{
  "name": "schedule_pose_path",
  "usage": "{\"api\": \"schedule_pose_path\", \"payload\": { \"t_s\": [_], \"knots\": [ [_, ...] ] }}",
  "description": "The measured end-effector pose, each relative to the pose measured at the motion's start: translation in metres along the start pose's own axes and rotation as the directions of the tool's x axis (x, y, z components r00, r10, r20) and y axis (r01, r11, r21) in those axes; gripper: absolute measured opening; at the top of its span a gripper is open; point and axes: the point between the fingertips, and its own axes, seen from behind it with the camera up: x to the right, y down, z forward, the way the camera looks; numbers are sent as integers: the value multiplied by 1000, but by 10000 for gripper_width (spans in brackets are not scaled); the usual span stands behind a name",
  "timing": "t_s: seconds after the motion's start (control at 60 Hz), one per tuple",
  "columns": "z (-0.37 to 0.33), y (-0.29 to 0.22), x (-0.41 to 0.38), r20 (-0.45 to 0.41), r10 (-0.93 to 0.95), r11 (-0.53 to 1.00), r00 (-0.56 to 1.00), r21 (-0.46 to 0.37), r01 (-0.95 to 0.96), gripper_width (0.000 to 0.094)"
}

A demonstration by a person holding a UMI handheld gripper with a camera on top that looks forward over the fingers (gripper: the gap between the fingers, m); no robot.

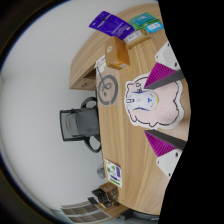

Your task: Arrange mouse

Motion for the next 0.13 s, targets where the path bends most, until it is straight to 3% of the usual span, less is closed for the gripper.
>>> {"api": "schedule_pose_path", "payload": {
  "t_s": [0.133],
  "knots": [
    [-63,16,-20,-11,16,1000,1000,25,-16,835]
  ]
}}
